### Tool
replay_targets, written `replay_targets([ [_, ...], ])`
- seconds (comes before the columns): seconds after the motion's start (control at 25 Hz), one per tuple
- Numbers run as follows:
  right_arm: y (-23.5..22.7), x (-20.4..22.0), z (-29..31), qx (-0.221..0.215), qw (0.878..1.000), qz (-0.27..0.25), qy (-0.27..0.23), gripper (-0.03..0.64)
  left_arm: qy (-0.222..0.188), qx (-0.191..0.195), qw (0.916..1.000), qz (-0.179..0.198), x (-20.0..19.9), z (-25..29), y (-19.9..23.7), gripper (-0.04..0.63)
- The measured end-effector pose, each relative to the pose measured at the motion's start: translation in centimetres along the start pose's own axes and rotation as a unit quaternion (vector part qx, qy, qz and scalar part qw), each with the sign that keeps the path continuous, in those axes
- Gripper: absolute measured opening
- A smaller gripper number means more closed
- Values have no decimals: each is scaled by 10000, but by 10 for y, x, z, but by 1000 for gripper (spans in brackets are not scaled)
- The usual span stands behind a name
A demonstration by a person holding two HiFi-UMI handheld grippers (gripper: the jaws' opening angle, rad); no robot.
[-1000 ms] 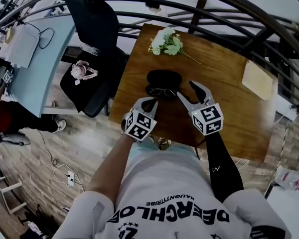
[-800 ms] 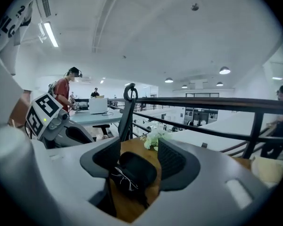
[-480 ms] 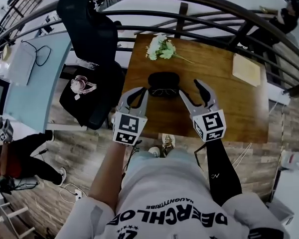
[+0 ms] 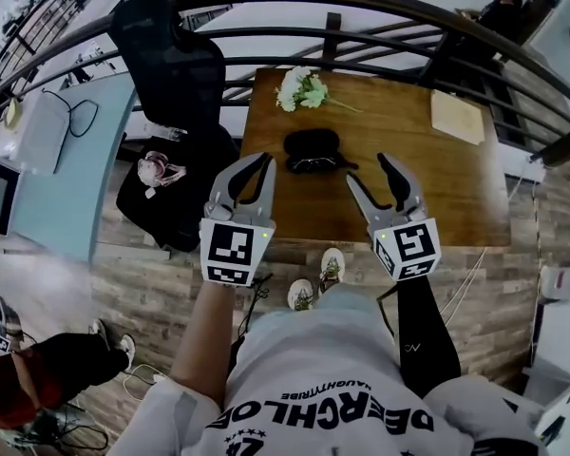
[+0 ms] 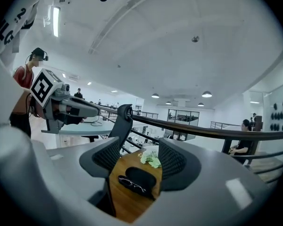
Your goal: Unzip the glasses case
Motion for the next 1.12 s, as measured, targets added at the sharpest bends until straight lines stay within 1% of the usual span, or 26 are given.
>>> replay_targets([
  [0.12, 3, -3, -8, 66, 9999, 94, 90, 284, -65, 26, 10000, 41, -11, -6, -2, 26],
  [0.32, 4, -3, -16, 150, 9998, 0, 160, 284, -141, 91, 9998, 66, -18, -8, -8, 29],
  [0.4, 5, -6, -18, 167, 9998, -22, 140, 273, -155, 99, 9998, 58, -20, -8, -9, 29],
  [0.48, 6, -8, -19, 164, 9997, -41, 155, 247, -171, 111, 9998, 50, -22, -8, -10, 29],
  [0.52, 6, -8, -19, 182, 9997, -21, 187, 229, -176, 122, 9998, 44, -22, -8, -10, 29],
  [0.56, 6, -7, -20, 213, 9995, 33, 221, 174, -180, 134, 9997, 31, -23, -8, -10, 29],
  [0.6, 5, -7, -20, 247, 9993, 112, 243, 89, -189, 142, 9997, 14, -23, -8, -10, 29],
  [0.64, 4, -7, -21, 273, 9991, 192, 248, 28, -203, 144, 9997, 2, -24, -8, -10, 29],
  [0.72, 3, -6, -22, 296, 9989, 271, 241, 28, -226, 137, 9996, 13, -25, -8, -9, 29],
  [0.84, 3, -7, -23, 314, 9990, 236, 222, 28, -229, 137, 9996, 24, -24, -8, -10, 29],
  [1.0, 5, -10, -21, 200, 9992, 242, 234, 26, -216, 165, 9996, -24, -23, -7, -9, 29],
  [1.12, 6, -10, -20, 192, 9993, 194, 241, 26, -213, 164, 9996, -67, -21, -7, -8, 29],
])
Point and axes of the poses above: the fingertips, and each gripper's own axes: z forward along the fingers, y to its left, x out of its underside, the point moved 8 cm from there along -z, backward along the fingers, and after that the axes turned 8 degrees about -z, right-handed, at the moved point
